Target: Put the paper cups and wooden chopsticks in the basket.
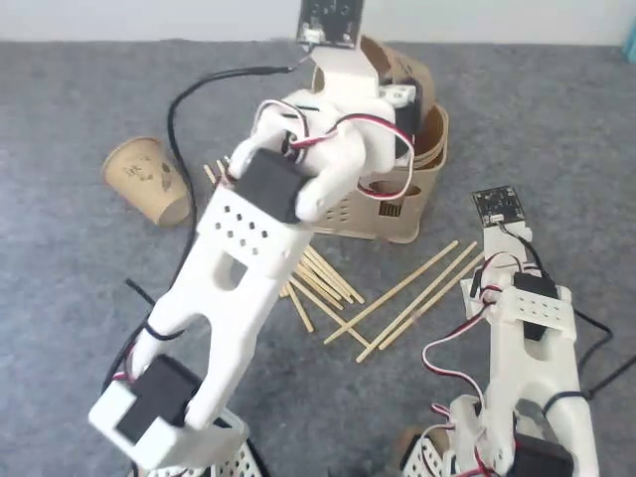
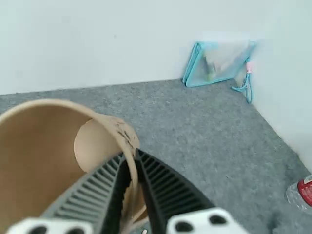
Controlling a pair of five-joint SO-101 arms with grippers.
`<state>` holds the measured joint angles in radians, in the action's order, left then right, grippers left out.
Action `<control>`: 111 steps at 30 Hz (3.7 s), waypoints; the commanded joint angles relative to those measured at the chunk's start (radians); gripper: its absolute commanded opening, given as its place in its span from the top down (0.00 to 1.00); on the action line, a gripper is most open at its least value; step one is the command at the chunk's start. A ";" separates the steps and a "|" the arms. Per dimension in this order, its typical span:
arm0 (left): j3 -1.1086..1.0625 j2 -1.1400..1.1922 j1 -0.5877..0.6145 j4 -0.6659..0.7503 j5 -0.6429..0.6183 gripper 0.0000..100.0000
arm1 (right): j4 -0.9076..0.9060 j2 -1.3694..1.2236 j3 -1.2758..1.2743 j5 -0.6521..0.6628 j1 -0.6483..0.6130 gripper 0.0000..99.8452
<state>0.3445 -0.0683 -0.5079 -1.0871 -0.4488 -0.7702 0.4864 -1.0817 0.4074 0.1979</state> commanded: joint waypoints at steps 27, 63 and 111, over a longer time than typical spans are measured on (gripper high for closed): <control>0.245 0.163 -0.028 -0.233 0.473 0.99 | 0.016 0.035 -0.005 0.017 -0.013 0.88; 0.470 0.324 -0.087 -0.555 0.798 0.98 | 0.018 0.035 -0.008 0.017 -0.015 0.88; 0.021 0.253 0.937 0.072 0.338 0.99 | 0.013 0.035 -0.008 0.018 -0.016 0.88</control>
<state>0.4841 0.2401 0.3974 -1.2052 -0.0928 -0.7702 0.4864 -1.0817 0.4074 0.1918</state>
